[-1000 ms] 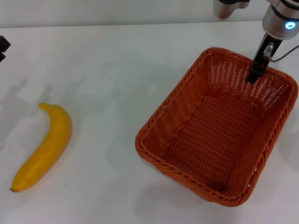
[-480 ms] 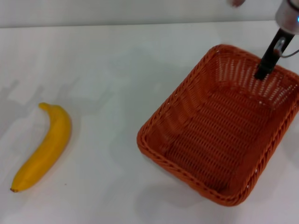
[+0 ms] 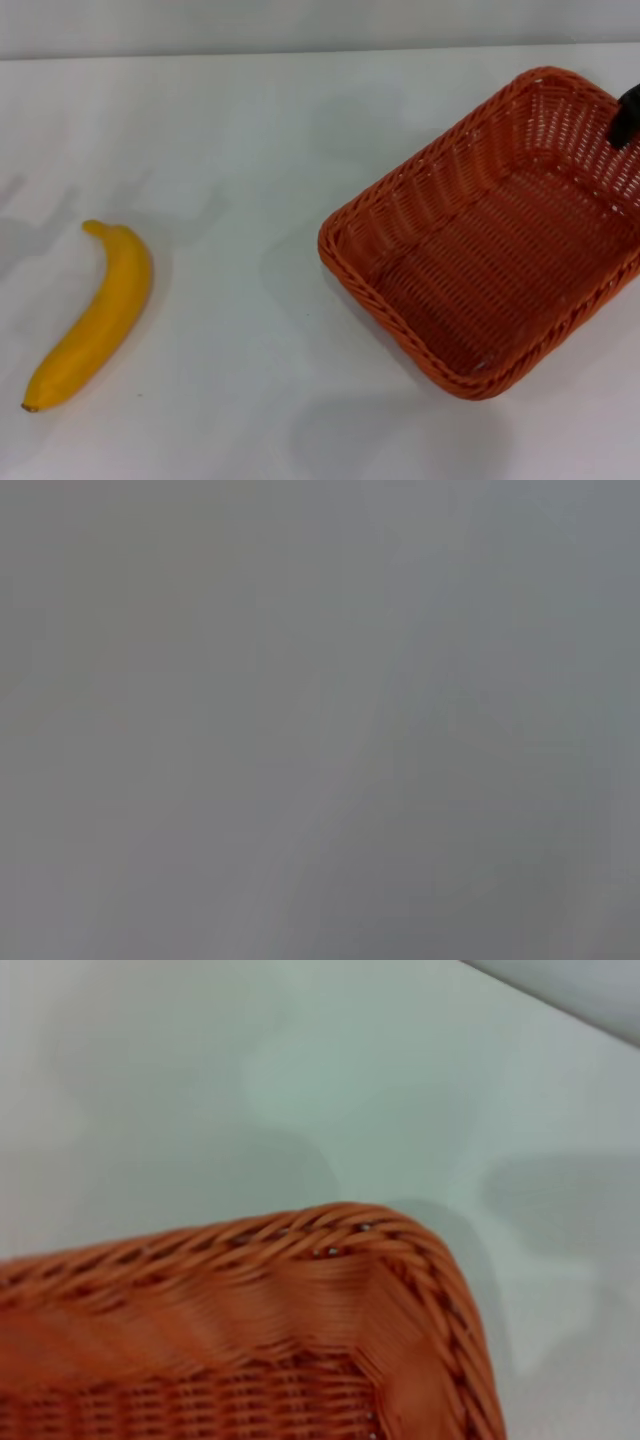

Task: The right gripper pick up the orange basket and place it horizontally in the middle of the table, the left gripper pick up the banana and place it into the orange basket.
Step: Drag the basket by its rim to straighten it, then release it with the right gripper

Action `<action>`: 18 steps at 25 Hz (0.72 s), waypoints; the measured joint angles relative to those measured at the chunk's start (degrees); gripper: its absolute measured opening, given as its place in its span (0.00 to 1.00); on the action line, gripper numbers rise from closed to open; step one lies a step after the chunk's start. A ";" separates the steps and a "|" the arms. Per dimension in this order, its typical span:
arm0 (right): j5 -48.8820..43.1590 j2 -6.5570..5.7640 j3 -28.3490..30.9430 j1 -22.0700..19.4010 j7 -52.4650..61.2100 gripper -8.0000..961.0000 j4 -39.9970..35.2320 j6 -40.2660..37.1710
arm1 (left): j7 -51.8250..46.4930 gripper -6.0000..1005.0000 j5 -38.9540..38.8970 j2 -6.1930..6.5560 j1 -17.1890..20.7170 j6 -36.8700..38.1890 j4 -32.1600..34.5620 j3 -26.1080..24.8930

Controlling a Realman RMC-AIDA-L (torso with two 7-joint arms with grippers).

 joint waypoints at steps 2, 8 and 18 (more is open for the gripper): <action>0.14 0.00 3.22 -1.21 1.27 0.26 -1.45 1.62 | 0.14 0.87 -0.03 0.01 0.21 -0.19 -0.04 -0.93; 5.94 0.20 9.98 -5.89 5.52 0.21 -5.59 4.87 | 0.26 0.87 0.14 0.14 0.97 -0.42 -0.67 -2.50; 14.41 -1.26 10.98 -14.53 8.57 0.19 -8.12 6.75 | 0.03 0.87 0.23 0.15 1.05 -1.68 -2.01 -3.67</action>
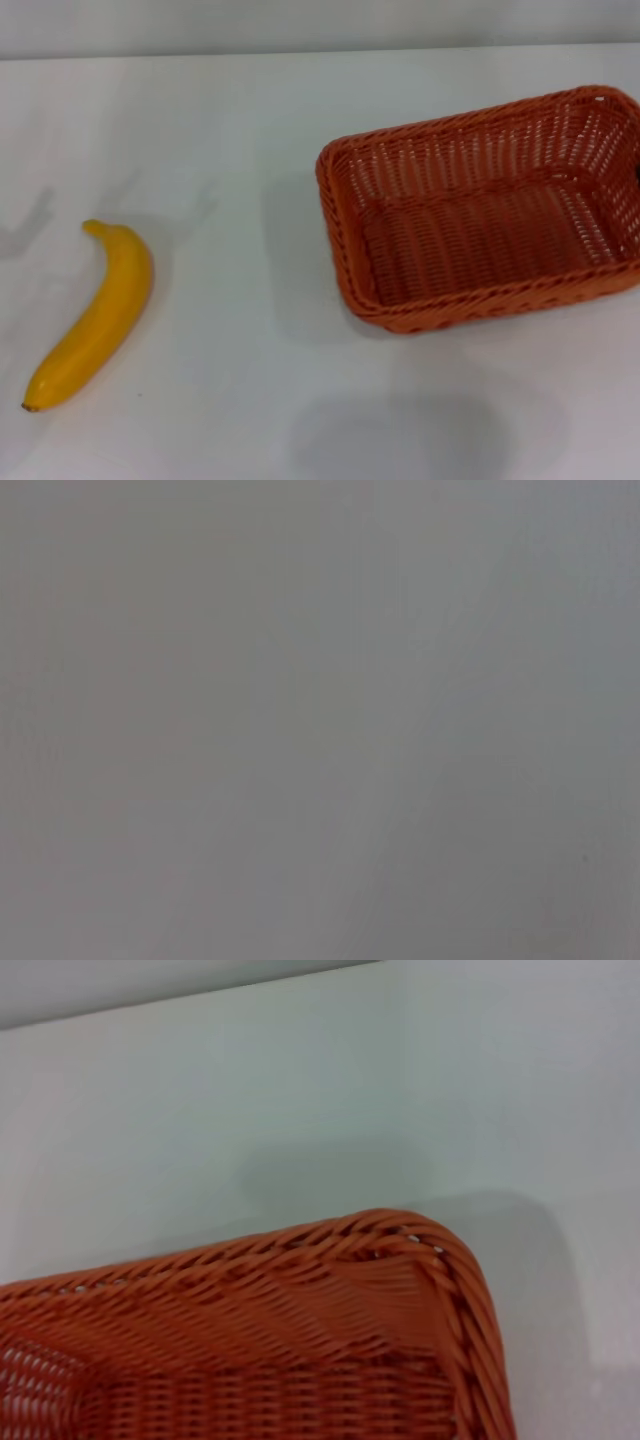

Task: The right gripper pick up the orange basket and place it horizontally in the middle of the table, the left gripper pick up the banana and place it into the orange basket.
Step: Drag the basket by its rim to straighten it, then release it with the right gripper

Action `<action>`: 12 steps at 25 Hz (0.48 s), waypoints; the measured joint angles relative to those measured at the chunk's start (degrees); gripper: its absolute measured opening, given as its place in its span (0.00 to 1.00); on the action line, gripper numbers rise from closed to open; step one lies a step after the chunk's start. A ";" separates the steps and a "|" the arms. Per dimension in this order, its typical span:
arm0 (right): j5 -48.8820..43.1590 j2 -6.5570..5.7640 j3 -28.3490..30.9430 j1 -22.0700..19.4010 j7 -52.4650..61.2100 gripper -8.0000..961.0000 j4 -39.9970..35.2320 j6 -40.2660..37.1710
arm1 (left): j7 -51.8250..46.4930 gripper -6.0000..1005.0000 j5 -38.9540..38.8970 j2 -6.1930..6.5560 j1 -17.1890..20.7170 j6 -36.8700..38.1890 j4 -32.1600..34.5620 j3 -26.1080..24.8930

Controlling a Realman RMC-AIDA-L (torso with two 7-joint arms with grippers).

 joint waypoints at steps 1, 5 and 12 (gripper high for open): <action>0.73 0.16 -0.09 -0.61 0.21 0.18 -0.38 0.41 | -0.13 0.87 0.17 0.00 -0.07 -0.01 -0.18 0.00; 2.38 2.22 -0.06 -3.42 0.58 0.19 -3.36 1.78 | -0.24 0.87 0.28 0.01 -0.45 -0.12 -0.32 0.02; 5.36 5.11 4.79 -6.30 2.33 0.20 -4.33 2.44 | -0.97 0.87 0.25 0.05 -0.43 -0.99 -1.01 0.01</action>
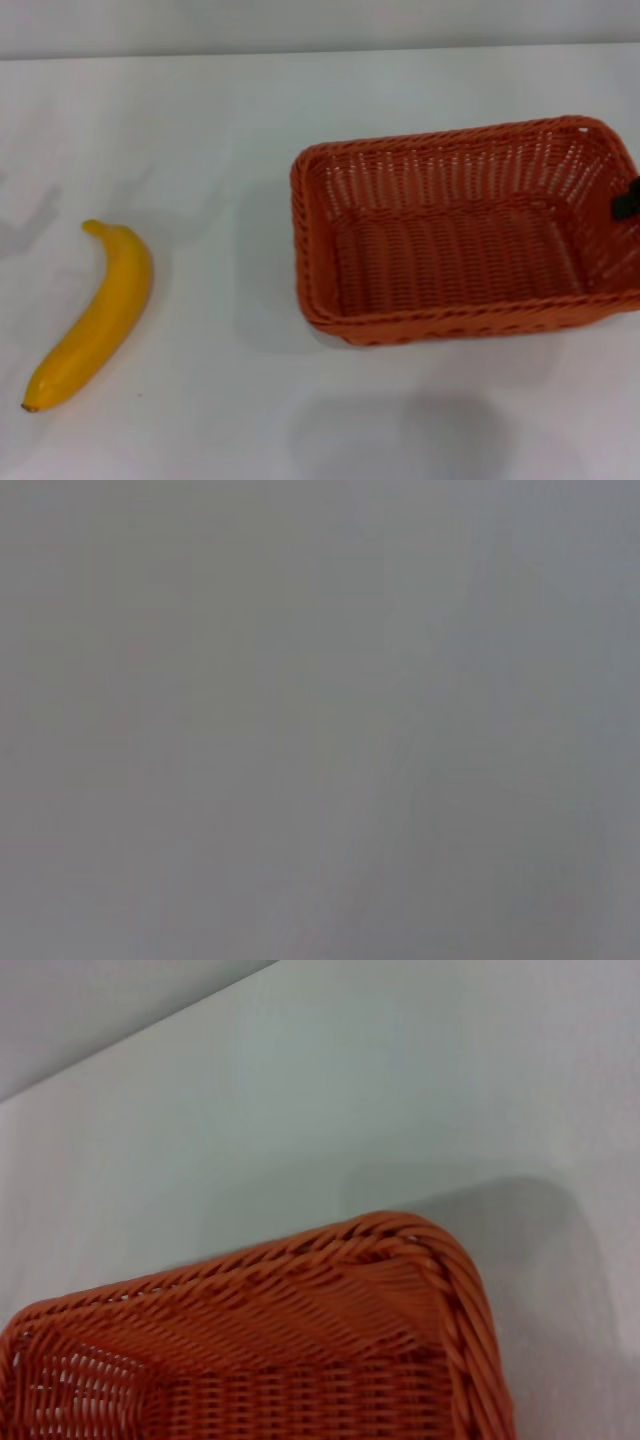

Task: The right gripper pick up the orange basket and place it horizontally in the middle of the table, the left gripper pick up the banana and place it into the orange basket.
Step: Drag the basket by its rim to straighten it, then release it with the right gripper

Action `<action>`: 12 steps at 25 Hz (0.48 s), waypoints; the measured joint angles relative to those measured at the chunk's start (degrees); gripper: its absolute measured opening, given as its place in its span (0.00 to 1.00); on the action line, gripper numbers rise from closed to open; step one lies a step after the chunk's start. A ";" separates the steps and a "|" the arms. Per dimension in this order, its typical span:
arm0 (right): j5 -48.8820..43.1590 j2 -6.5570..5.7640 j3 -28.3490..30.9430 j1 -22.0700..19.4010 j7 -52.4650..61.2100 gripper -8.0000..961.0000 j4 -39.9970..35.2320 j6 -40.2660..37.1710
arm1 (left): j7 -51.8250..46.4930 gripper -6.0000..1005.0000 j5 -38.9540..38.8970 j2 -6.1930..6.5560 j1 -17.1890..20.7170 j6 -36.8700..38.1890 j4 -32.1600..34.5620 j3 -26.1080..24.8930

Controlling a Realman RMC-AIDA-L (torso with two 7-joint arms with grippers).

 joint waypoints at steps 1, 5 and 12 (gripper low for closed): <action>0.34 0.65 0.46 -0.38 0.21 0.20 -0.27 -0.12 | -0.02 0.87 0.00 -0.01 0.03 0.00 -0.02 0.00; 1.50 2.32 1.05 -0.86 0.61 0.21 -0.97 -0.57 | -0.10 0.87 0.08 -0.06 -0.16 0.00 -0.05 0.10; 3.44 2.15 1.93 -1.23 0.93 0.22 -1.02 -1.26 | -0.12 0.87 0.21 0.02 -0.33 0.00 -0.05 0.04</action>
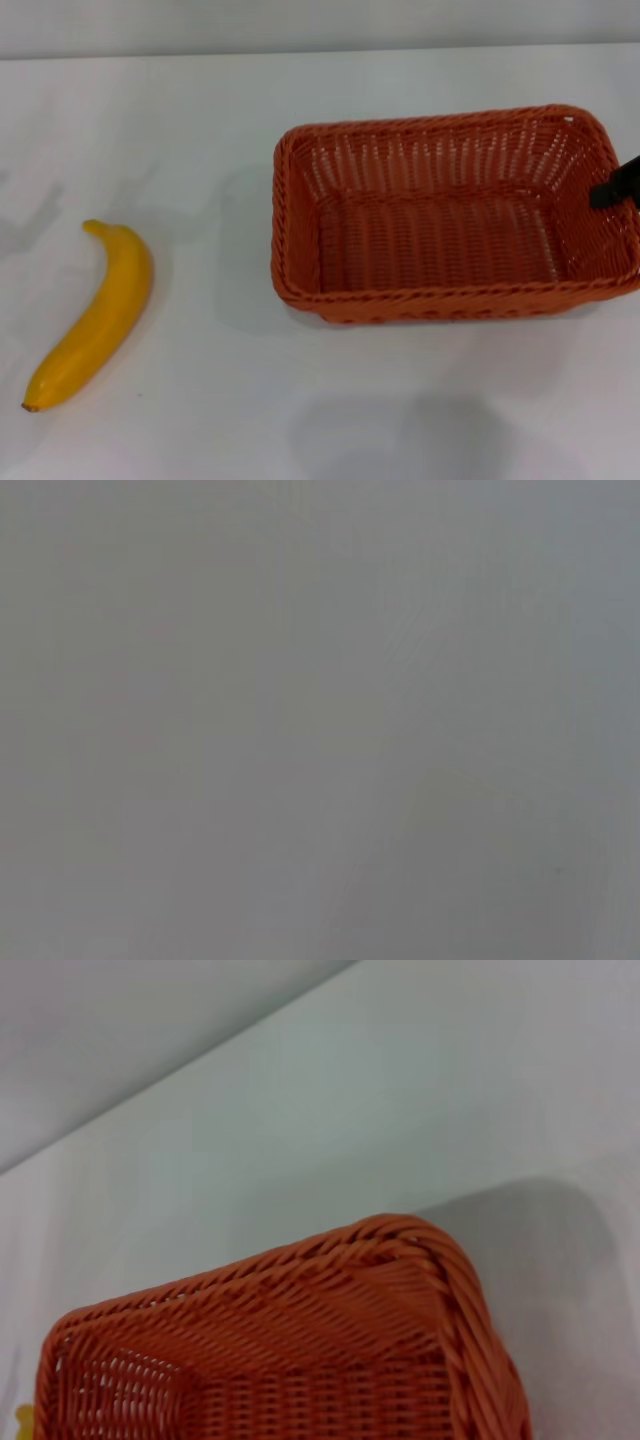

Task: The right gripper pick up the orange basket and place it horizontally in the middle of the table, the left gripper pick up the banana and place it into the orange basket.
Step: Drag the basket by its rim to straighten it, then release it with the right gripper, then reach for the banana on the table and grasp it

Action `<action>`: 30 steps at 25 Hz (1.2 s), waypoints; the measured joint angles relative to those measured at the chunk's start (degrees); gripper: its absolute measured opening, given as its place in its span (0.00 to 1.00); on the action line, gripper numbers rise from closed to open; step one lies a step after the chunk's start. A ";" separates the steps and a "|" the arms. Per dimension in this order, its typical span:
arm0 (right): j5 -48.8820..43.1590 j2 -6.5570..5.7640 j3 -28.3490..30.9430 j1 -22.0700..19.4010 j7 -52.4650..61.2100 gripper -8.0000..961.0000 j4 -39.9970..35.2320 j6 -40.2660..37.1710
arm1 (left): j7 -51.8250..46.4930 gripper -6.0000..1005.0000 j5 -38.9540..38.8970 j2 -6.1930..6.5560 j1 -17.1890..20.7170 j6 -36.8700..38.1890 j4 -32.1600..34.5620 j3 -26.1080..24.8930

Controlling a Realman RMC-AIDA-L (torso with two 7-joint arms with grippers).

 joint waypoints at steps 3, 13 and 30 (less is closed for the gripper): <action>0.80 -0.14 0.03 -0.05 0.00 0.23 0.40 0.03 | 0.00 0.87 0.00 0.02 0.00 0.00 0.00 -0.04; 2.46 -0.21 -3.05 -0.43 -0.66 0.34 1.34 0.84 | 0.02 0.87 -0.13 0.03 -0.09 0.06 -0.01 -0.04; 7.05 -6.18 -3.91 -2.57 -8.76 0.84 -3.53 0.50 | -13.15 0.87 4.92 -0.17 3.98 -2.08 -7.77 -0.04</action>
